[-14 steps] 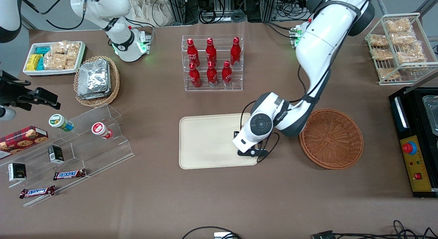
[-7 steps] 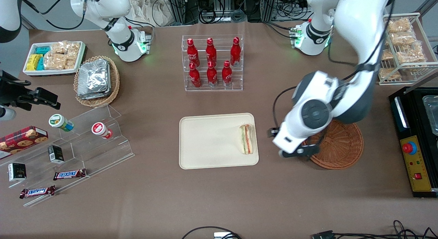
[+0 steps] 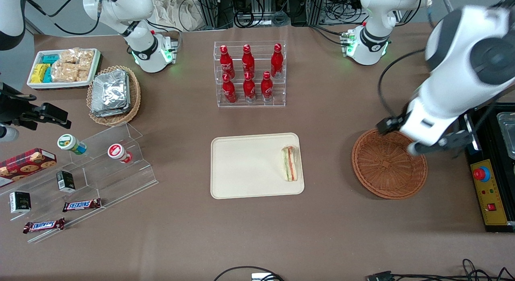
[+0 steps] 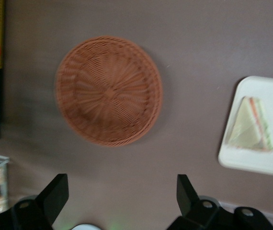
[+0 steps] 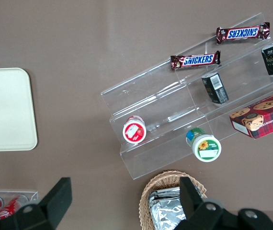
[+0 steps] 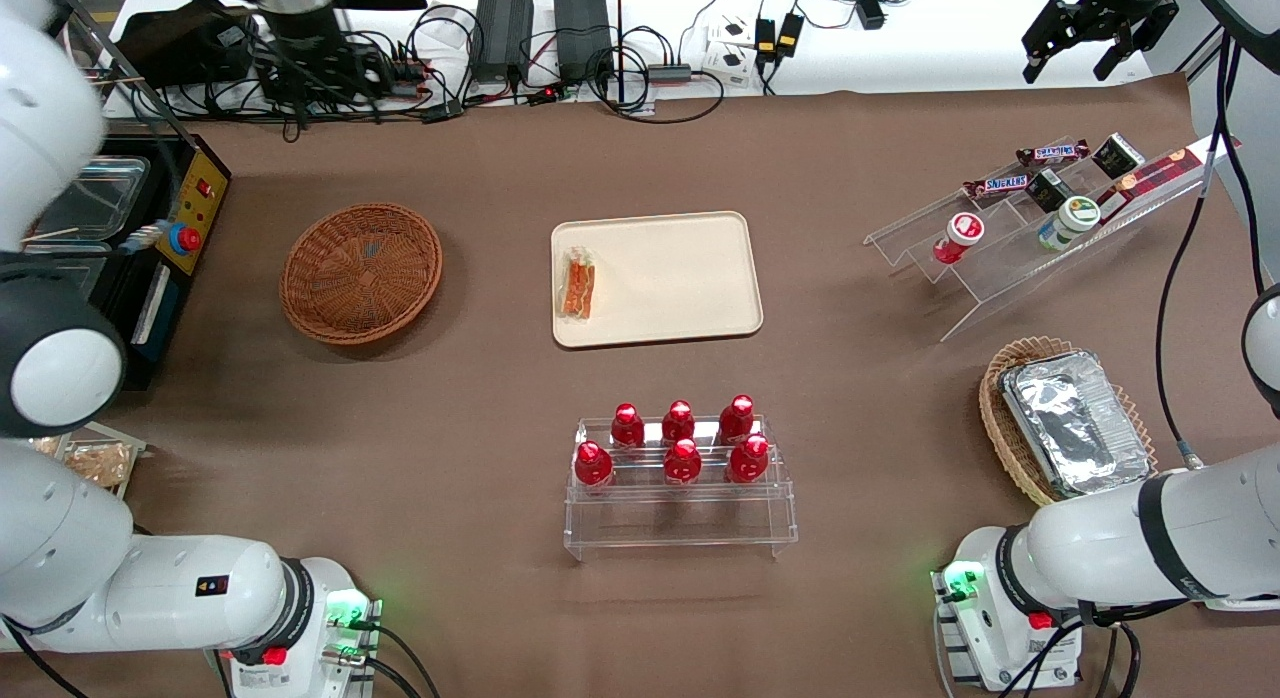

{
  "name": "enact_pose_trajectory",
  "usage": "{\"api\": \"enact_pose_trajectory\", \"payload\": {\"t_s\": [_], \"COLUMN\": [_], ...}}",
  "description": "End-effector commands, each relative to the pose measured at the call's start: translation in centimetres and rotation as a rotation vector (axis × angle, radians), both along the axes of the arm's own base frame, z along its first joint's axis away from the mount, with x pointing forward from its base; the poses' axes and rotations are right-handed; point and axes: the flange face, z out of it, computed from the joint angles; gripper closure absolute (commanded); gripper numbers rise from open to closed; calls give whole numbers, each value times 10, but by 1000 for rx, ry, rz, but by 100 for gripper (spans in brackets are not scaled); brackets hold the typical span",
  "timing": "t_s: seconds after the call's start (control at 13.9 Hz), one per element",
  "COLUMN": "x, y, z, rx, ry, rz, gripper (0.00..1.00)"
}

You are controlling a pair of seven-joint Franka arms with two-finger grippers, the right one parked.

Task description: Place sandwich from basket to tray

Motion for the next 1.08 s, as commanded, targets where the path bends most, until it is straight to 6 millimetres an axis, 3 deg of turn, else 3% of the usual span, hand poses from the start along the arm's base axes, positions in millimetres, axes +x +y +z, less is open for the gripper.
{"api": "enact_pose_trajectory", "payload": {"t_s": [0.0, 0.14, 0.5, 1.01], "x": [-20, -25, -29, -40], "y": [33, 51, 53, 57], "z": [18, 20, 11, 18], "rx": [17, 3, 10, 12], "ry": [42, 85, 132, 129], "rz": [-35, -61, -75, -81], "gripper": [0, 0, 0, 0]}}
